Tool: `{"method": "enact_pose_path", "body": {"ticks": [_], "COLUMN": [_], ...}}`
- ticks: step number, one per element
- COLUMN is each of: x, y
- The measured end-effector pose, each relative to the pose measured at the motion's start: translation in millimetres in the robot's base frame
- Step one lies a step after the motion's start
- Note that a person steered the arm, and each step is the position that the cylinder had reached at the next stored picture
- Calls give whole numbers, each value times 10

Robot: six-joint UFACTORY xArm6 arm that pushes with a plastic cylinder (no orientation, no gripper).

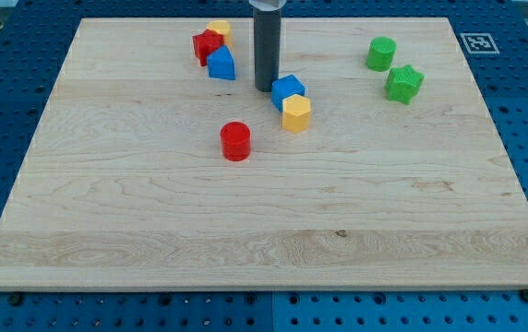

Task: Move your arm to the left of triangle

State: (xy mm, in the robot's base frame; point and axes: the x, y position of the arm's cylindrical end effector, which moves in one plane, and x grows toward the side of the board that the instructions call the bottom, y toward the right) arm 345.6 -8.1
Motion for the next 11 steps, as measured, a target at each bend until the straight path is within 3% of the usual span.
{"method": "enact_pose_path", "body": {"ticks": [1, 2, 3, 4, 5, 9, 10, 11], "x": [101, 170, 372, 317, 74, -96, -271, -376], "y": [235, 1076, 1541, 1343, 866, -1187, -1065, -562]}}
